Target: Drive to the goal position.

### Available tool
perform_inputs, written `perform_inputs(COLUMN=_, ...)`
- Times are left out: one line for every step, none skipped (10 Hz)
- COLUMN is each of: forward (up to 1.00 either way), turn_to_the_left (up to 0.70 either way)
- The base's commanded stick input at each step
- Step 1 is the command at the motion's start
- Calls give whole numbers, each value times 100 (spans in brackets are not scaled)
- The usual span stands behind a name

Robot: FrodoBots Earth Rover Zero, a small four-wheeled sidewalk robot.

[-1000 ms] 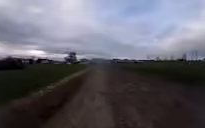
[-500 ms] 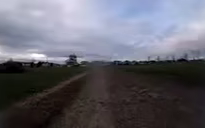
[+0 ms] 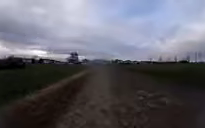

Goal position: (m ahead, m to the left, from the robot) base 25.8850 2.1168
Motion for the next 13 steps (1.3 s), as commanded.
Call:
perform_inputs(forward=85, turn_to_the_left=0)
perform_inputs(forward=85, turn_to_the_left=-4)
perform_inputs(forward=85, turn_to_the_left=-8)
perform_inputs(forward=85, turn_to_the_left=-22)
perform_inputs(forward=85, turn_to_the_left=-9)
perform_inputs(forward=85, turn_to_the_left=-4)
perform_inputs(forward=85, turn_to_the_left=-15)
perform_inputs(forward=85, turn_to_the_left=-1)
perform_inputs(forward=85, turn_to_the_left=-15)
perform_inputs(forward=85, turn_to_the_left=-28)
perform_inputs(forward=85, turn_to_the_left=-22)
perform_inputs(forward=85, turn_to_the_left=-9)
perform_inputs(forward=85, turn_to_the_left=-26)
